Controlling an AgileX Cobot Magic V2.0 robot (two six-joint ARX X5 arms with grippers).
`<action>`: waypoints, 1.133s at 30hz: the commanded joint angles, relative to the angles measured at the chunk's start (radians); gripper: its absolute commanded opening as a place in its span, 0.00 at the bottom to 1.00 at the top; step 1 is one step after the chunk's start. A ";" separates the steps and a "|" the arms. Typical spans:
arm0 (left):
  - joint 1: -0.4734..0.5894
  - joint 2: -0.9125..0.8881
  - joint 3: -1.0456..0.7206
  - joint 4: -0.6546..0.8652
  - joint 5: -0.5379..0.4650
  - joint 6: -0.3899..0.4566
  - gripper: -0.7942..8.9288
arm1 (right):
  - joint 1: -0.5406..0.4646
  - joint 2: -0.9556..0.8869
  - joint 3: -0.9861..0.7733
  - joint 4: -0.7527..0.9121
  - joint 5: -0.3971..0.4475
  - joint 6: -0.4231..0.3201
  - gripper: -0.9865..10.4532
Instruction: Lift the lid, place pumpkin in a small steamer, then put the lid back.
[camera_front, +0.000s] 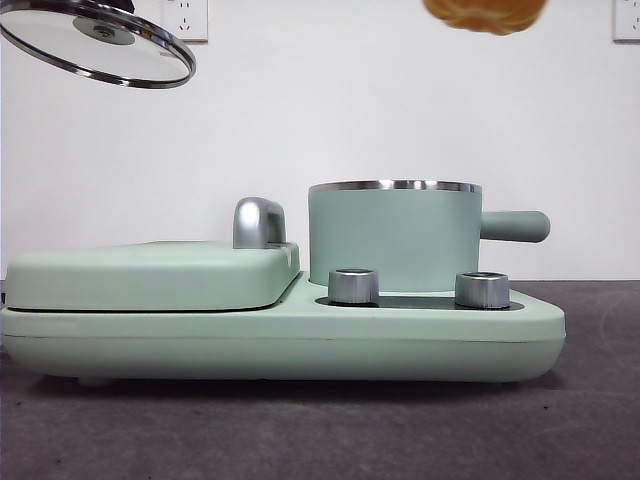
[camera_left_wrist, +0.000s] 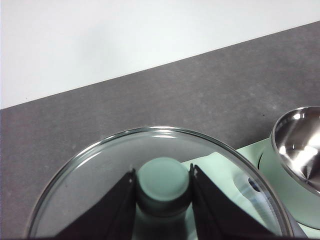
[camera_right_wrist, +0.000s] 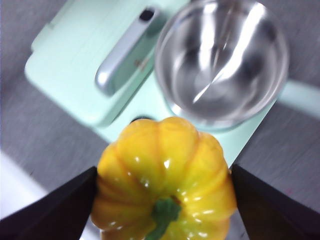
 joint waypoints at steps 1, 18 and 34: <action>-0.003 -0.002 0.015 0.034 -0.002 0.003 0.09 | -0.013 0.090 0.101 0.008 0.029 -0.051 0.39; -0.003 -0.002 0.015 0.035 -0.002 0.003 0.09 | -0.085 0.420 0.249 0.140 0.039 -0.105 0.39; -0.003 -0.002 0.015 0.036 -0.002 0.003 0.09 | -0.086 0.615 0.247 0.160 0.042 -0.126 0.39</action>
